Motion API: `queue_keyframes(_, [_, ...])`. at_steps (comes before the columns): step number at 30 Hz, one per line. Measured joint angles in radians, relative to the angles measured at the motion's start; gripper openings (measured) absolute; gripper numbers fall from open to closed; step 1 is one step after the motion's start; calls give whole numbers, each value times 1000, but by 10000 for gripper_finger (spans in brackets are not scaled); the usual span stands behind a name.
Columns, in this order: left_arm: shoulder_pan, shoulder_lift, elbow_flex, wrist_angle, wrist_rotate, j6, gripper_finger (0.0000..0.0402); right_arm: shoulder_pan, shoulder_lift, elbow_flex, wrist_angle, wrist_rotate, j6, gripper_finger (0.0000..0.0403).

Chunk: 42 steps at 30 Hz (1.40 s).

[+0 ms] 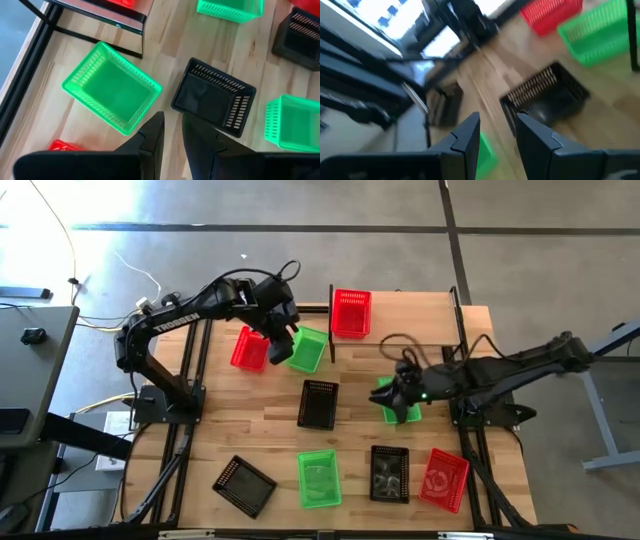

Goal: Stack baskets on shelf by color
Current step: Put the right green basket on the shelf

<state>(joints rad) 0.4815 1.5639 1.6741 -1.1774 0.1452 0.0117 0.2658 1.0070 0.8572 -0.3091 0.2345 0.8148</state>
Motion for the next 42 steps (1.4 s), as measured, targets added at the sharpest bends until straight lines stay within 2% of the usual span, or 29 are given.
queue_keyframes(5, [-15, 0, 0, -2, 0, 11, 60, 58, 113, 137, -240, 0, 24, 110])
queue_keyframes(11, [-43, 0, 0, -8, 0, 27, 60, 128, 201, 223, -450, -12, 15, 110])
queue_keyframes(17, [-77, 0, 0, -8, 0, 27, 60, 160, 248, 227, -586, -128, -38, 110])
queue_keyframes(20, [-89, 0, 0, -8, -1, 27, 60, 168, 273, 227, -631, -162, -102, 110])
queue_keyframes(28, [-104, 0, 0, -8, -2, 26, 60, 167, 369, 227, -722, -144, -235, 110])
queue_keyframes(33, [-104, 0, 0, -8, -2, 20, 60, 167, 444, 227, -774, -78, -240, 110])
queue_keyframes(42, [-104, 0, 0, -8, -2, 19, 60, 167, 576, 227, -778, -71, -240, 110])
